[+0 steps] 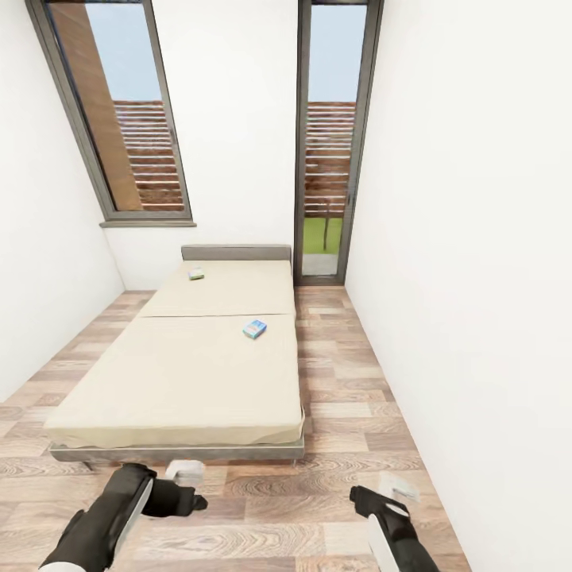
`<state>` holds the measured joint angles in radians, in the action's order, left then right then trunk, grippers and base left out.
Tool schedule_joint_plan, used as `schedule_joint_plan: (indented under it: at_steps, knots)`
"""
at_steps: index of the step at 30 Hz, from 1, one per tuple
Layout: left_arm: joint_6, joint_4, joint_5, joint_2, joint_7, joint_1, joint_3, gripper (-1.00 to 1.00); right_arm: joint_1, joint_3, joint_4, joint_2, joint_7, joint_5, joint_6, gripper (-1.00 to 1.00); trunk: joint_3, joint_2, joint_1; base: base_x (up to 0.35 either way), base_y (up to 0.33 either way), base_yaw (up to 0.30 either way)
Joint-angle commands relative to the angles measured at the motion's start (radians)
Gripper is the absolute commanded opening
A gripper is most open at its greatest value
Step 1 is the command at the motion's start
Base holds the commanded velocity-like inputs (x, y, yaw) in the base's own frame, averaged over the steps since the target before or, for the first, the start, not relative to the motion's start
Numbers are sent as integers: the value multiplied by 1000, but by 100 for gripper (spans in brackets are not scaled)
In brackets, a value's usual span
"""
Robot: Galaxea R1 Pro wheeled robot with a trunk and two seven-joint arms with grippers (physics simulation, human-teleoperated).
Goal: Put all the toys in the child's room - the three board games (two on the bed and one on the table), the two jigsaw puzzles on the table, and the tennis ball on the table - inside the toy box on the table in the child's room.
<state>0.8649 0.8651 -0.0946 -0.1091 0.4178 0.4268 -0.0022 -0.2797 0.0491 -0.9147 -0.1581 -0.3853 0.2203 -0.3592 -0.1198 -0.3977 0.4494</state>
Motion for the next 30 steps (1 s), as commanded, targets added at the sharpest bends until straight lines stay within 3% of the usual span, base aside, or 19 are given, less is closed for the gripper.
schedule_joint_plan:
  at_steps: [1,6,17,22,30]
  knots:
    - [19,13,-11,1,8,12,0,100,-8,0,-4,-2,-10,9,-15,100,-2,-2,1,0,0,0]
    - [80,50,-11,8,9,93,1,100,-54,-3,-36,-5,-24,10,-73,100,-2,-2,1,0,0,0]
    - [99,58,-16,8,4,238,0,100,-74,-4,-132,-3,-27,17,-195,100,-2,-2,1,0,0,0]
    - [98,56,-18,9,1,286,1,100,-76,-5,-188,-16,-28,20,-217,100,-2,-2,1,0,0,0]
    - [96,57,-20,23,-2,327,0,100,-79,-21,-214,-16,-33,8,-227,100,-2,-2,1,0,0,0]
